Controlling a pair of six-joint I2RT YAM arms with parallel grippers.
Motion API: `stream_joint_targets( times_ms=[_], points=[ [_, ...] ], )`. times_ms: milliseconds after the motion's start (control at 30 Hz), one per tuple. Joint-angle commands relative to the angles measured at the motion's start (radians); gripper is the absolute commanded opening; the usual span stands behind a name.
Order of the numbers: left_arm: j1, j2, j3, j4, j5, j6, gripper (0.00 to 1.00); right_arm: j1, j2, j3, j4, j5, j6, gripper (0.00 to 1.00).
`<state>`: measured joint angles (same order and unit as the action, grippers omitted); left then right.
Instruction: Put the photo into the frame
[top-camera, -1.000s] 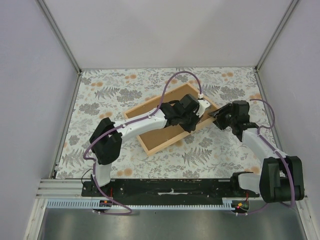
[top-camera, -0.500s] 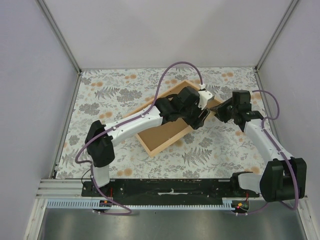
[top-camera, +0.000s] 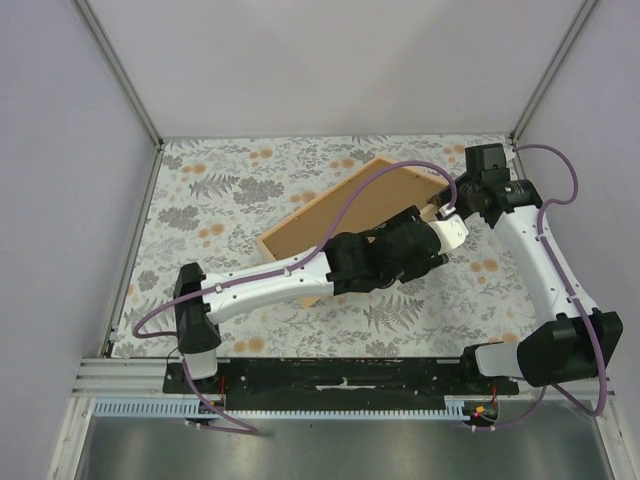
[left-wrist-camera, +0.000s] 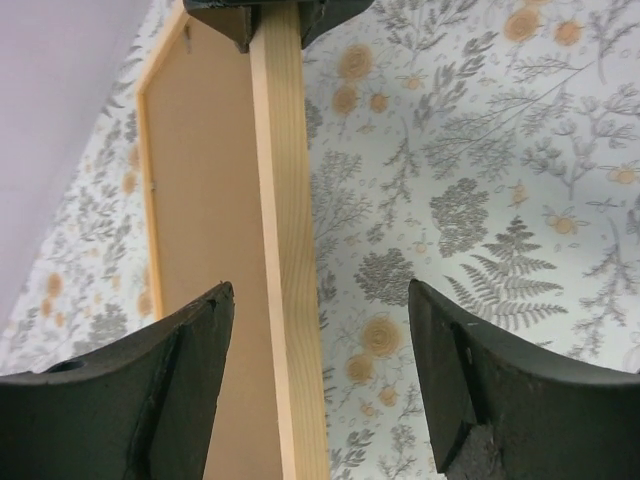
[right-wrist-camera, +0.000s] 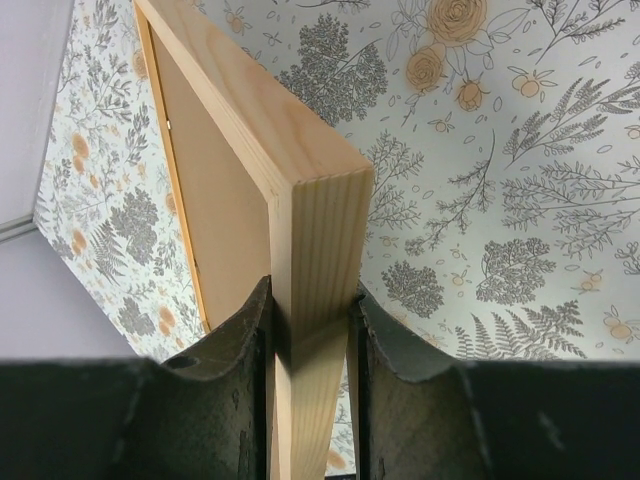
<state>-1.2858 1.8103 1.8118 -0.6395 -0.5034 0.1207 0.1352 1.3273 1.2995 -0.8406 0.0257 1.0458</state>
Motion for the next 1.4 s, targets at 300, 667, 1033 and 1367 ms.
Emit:
stream_joint_targets(
  times_ms=[300, 667, 1033, 1367],
  points=[
    [-0.026, 0.101, 0.107, -0.115, -0.208, 0.106, 0.75, 0.021, 0.052, 0.199, -0.137, 0.011, -0.003, 0.00],
    [-0.021, 0.158, 0.089, -0.134, -0.325, 0.111, 0.72, 0.027, 0.058, 0.234, -0.155, 0.000, -0.003, 0.00],
    [-0.009, 0.198, 0.139, -0.127, -0.412, 0.171, 0.02, 0.029, 0.064, 0.264, -0.152, -0.016, -0.033, 0.25],
    [0.034, 0.159, 0.332, -0.126, -0.383, 0.224, 0.02, -0.017, 0.055, 0.469, -0.140, 0.006, -0.161, 0.97]
  ],
)
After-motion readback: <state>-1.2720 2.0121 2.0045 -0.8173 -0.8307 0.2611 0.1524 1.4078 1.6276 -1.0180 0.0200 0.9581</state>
